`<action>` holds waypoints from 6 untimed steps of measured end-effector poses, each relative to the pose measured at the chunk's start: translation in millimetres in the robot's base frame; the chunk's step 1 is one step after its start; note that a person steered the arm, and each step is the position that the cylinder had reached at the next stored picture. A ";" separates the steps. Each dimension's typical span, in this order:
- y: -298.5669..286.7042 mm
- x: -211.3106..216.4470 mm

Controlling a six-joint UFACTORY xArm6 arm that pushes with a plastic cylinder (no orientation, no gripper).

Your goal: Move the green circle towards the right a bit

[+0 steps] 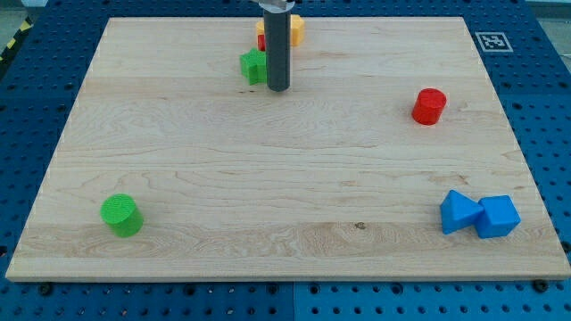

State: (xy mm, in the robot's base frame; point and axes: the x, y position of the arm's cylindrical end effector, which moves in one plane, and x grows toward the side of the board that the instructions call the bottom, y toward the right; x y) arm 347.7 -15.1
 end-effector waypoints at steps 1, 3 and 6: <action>-4.4 14.5; -153.7 94.4; -268.8 202.7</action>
